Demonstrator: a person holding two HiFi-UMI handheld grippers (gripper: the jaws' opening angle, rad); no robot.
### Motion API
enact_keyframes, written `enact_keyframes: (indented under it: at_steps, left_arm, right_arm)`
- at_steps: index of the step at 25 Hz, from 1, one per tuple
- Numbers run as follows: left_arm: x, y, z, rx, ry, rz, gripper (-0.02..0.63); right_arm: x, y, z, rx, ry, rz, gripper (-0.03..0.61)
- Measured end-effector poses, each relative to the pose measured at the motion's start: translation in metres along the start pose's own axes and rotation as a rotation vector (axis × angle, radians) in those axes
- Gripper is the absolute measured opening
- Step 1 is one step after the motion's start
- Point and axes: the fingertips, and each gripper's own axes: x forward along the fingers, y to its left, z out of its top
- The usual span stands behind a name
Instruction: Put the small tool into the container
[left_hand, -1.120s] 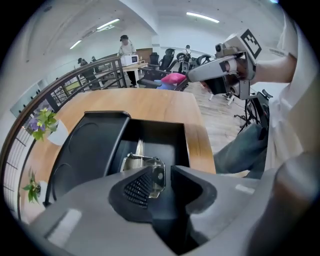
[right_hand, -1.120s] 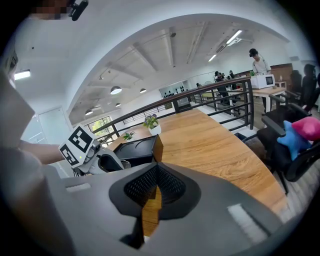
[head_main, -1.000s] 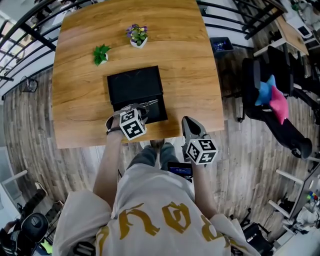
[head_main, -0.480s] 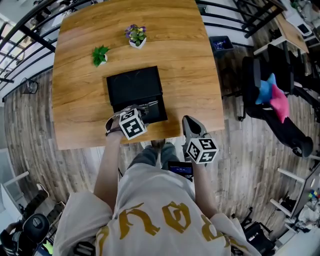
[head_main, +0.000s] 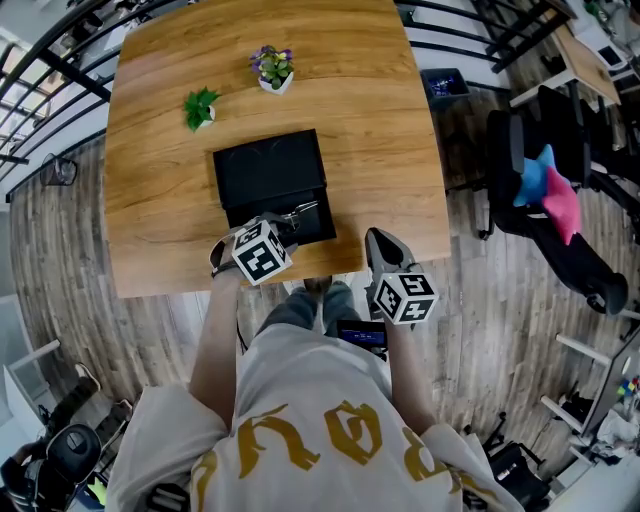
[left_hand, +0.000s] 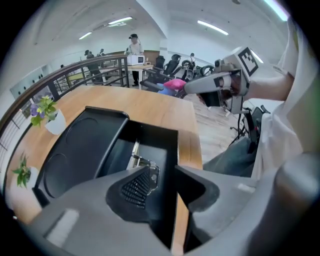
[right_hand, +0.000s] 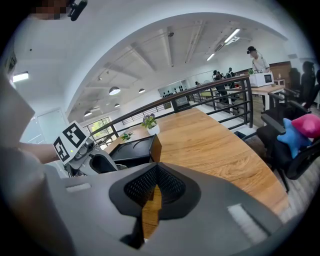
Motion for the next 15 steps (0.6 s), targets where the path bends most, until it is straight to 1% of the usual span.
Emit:
enact_keyframes:
  at_steps: [4,5,6,8,10,12,13,15]
  left_arm:
    - [0.006,0.013,0.009,-0.113,-0.078,0.003,0.152]
    - [0.006,0.018,0.010,-0.136,-0.087,0.004,0.136]
    - [0.004,0.021,0.011,-0.161,-0.091,-0.003,0.117]
    - [0.000,0.020,0.011,-0.199,-0.076,-0.042,0.113]
    - [-0.003,0.017,0.009,-0.191,-0.045,-0.067,0.113]
    - [-0.005,0.017,0.006,-0.172,-0.018,-0.050,0.113]
    - [-0.006,0.018,0.004,-0.170,-0.012,-0.035,0.102]
    - [-0.007,0.020,0.003,-0.178,-0.011,-0.011,0.000]
  right_arm:
    - [0.003,0.000,-0.002,0.005,0.008,0.006,0.026]
    - [0.004,0.000,-0.003,0.007,0.009,0.007,0.026]
    - [0.004,0.000,-0.003,0.009,0.011,0.009,0.025]
    - [0.005,-0.001,-0.004,0.013,0.012,0.009,0.026]
    - [0.004,-0.003,-0.004,0.021,0.013,0.005,0.026]
    - [0.004,-0.005,-0.004,0.027,0.011,0.002,0.025]
    - [0.004,-0.006,-0.004,0.027,0.010,0.002,0.026]
    - [0.004,-0.008,-0.004,0.028,0.010,0.001,0.026]
